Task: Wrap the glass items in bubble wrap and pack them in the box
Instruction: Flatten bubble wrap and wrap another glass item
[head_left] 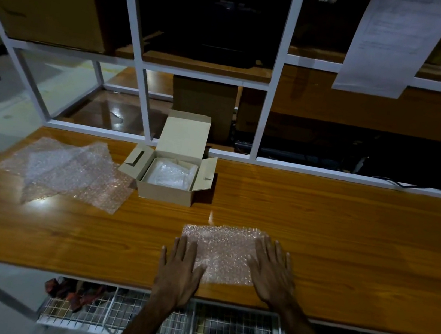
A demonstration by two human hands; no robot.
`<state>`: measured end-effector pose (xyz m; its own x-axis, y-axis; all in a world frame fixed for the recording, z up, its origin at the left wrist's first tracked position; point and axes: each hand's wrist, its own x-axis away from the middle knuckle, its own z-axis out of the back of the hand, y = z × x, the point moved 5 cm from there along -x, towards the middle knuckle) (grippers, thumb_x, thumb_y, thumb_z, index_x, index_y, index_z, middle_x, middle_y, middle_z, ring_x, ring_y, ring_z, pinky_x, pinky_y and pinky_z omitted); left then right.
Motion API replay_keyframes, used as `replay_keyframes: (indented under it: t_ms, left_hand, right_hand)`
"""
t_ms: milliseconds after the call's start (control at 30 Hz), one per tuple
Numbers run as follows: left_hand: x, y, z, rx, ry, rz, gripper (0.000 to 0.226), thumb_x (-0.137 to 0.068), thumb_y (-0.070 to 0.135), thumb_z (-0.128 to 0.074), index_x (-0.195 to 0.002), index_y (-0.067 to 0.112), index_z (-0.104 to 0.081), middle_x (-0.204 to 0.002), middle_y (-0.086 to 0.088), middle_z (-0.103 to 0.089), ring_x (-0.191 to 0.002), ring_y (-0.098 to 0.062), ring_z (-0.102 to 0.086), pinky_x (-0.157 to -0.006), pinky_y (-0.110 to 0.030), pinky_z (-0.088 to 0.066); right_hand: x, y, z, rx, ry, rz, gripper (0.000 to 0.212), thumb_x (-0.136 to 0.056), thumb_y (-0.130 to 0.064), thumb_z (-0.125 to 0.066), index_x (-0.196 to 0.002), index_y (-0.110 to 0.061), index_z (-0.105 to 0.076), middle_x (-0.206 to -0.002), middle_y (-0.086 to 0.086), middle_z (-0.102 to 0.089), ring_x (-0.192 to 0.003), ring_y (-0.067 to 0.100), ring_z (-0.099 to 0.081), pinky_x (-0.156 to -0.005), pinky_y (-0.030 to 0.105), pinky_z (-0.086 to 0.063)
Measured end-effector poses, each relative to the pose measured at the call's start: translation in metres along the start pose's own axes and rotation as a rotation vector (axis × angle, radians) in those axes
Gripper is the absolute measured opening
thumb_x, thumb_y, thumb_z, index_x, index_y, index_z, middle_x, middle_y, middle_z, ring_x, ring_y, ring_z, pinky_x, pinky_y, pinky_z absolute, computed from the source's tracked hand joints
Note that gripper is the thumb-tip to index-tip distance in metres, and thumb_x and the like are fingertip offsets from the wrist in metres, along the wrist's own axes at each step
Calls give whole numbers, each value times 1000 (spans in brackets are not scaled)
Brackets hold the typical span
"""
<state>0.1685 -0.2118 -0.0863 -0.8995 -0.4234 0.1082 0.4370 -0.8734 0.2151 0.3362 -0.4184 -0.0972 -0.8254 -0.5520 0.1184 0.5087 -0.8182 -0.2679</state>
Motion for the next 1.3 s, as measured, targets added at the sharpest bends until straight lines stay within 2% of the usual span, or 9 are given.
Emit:
replay_keyframes:
  t_ms: [167, 300, 500, 667, 800, 900, 1033, 1133, 1300]
  left_hand:
    - [7, -22, -3, 143, 161, 322, 71, -94, 70, -41, -134, 14, -60, -148, -24, -49, -145, -49, -32, -120, -70, -25]
    - [10, -25, 6, 189, 236, 459, 51, -88, 64, -63, -113, 19, -66, -128, -14, -57, -128, -36, -47, -112, -60, -31]
    - [2, -27, 21, 404, 214, 650, 20, -76, 36, -77, -87, 27, -64, -114, -7, -52, -119, -31, -45, -100, -50, -36]
    - [-13, -22, 14, 642, 355, 503, 15, -83, 41, -67, -77, 33, -57, -82, 5, -62, -84, -20, -62, -86, -51, -51]
    - [-10, 16, 33, 893, 432, 348, 16, -97, 41, -68, -89, 34, -57, -84, 3, -66, -69, -15, -66, -56, -40, -60]
    - [-13, 54, 43, 831, 414, 204, 12, -100, 31, -64, -96, 38, -55, -96, 12, -61, -85, -7, -62, -68, -30, -58]
    - [-20, 101, 31, 715, 242, -17, 18, -99, 50, -56, -108, 36, -62, -102, 17, -64, -92, -3, -61, -80, -32, -59]
    - [-19, 123, 19, 580, 50, -162, 44, -93, 64, -49, -122, 35, -66, -111, 14, -72, -104, -8, -64, -101, -42, -45]
    - [-10, 94, 13, 625, 299, -52, 26, -105, 20, -51, -117, 29, -72, -114, 11, -74, -110, -9, -64, -103, -32, -38]
  right_hand:
    - [13, 6, 12, -594, 220, -207, 70, -106, -53, -51, -165, -32, -22, -172, -1, -23, -154, 28, -29, -123, 54, -29]
    - [22, 1, 10, -565, 258, -255, 66, -96, -35, -73, -154, -20, -47, -155, 4, -45, -136, 28, -49, -110, 47, -46]
    - [18, -8, 9, -356, 236, -257, 57, -91, -38, -71, -144, -23, -57, -139, 5, -55, -125, 25, -50, -102, 43, -46]
    - [14, -11, 12, -338, 225, -343, 62, -89, -39, -74, -146, -29, -54, -142, -1, -59, -133, 28, -51, -111, 51, -41]
    - [12, -14, 12, -397, 260, -374, 58, -85, -36, -76, -140, -30, -59, -127, -2, -70, -114, 25, -64, -99, 47, -52]
    - [13, -18, 16, -398, 274, -398, 59, -86, -33, -80, -141, -26, -59, -118, -2, -74, -102, 23, -69, -87, 42, -57]
    - [16, -20, 25, -449, 240, -422, 55, -88, -37, -78, -140, -30, -60, -97, -5, -71, -77, 19, -65, -62, 32, -53]
    - [14, -7, 28, -511, 202, -428, 51, -94, -30, -71, -143, -28, -58, -117, 1, -72, -91, 25, -68, -67, 34, -54]
    - [13, 13, 26, -777, 163, -406, 43, -96, -10, -71, -138, -14, -64, -100, -1, -71, -83, 13, -66, -71, 33, -55]
